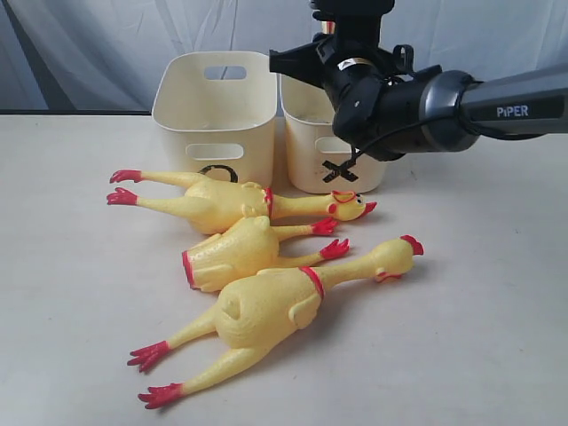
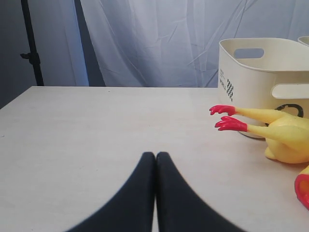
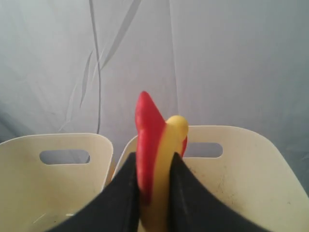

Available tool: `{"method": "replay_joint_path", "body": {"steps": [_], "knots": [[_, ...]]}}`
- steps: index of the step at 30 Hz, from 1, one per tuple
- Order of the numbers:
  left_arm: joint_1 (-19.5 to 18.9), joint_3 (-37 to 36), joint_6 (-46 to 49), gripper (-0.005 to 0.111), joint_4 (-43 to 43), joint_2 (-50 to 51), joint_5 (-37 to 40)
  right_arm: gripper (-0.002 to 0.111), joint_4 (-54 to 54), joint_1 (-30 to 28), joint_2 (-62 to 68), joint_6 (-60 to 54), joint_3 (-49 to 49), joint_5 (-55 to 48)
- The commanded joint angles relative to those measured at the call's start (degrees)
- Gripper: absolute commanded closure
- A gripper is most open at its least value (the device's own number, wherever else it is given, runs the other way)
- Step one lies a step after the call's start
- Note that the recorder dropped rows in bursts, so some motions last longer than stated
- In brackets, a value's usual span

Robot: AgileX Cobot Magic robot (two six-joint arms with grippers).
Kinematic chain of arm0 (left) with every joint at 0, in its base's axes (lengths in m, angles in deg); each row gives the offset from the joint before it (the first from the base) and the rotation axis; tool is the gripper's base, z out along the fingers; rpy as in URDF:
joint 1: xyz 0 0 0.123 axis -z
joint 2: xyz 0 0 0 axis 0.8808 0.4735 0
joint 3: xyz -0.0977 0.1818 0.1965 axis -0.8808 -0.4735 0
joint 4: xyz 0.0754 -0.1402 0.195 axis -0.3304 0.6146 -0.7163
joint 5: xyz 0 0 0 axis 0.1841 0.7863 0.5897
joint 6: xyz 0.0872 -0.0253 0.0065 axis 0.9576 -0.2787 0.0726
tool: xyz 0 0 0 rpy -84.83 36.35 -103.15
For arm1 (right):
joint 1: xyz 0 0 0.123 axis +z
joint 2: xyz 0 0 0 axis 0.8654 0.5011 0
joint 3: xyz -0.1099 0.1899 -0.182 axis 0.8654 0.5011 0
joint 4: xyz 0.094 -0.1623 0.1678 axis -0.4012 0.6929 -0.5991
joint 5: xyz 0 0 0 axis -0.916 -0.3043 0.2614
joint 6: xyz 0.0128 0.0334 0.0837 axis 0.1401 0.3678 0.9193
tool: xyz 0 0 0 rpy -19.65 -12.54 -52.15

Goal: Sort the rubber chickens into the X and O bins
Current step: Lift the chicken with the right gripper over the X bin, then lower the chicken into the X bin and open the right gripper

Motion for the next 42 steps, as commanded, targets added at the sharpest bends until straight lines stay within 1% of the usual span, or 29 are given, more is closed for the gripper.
{"method": "replay_joint_path", "body": {"steps": [1,2,4,7,9,22,29,35,42], "knots": [[-0.19,-0.30,0.00,0.107,0.39,-0.29,-0.33,0.098,0.36,-0.24,0.51,-0.55,-0.39,0.50],[-0.19,-0.30,0.00,0.107,0.39,-0.29,-0.33,0.093,0.36,-0.24,0.61,-0.55,-0.39,0.50],[-0.19,-0.30,0.00,0.107,0.39,-0.29,-0.33,0.076,0.45,-0.24,0.73,-0.55,-0.39,0.50],[-0.19,-0.30,0.00,0.107,0.39,-0.29,-0.33,0.053,0.58,-0.24,0.73,-0.10,-0.39,1.22],[-0.19,-0.30,0.00,0.107,0.39,-0.29,-0.33,0.048,0.58,-0.24,0.73,-0.12,-0.39,1.49],[-0.19,-0.30,0.00,0.107,0.39,-0.29,-0.33,0.048,0.70,-0.24,0.73,-0.12,-0.39,0.97],[-0.19,-0.30,0.00,0.107,0.39,-0.29,-0.33,0.048,0.81,-0.24,-2.49,-0.42,-0.39,0.10],[-0.19,-0.30,0.00,0.107,0.39,-0.29,-0.33,0.055,0.10,-0.24,-7.25,-7.71,-0.39,-4.39],[-0.19,-0.30,0.00,0.107,0.39,-0.29,-0.33,0.056,-3.93,-0.24,-13.76,-18.59,-0.39,-14.58]]}}
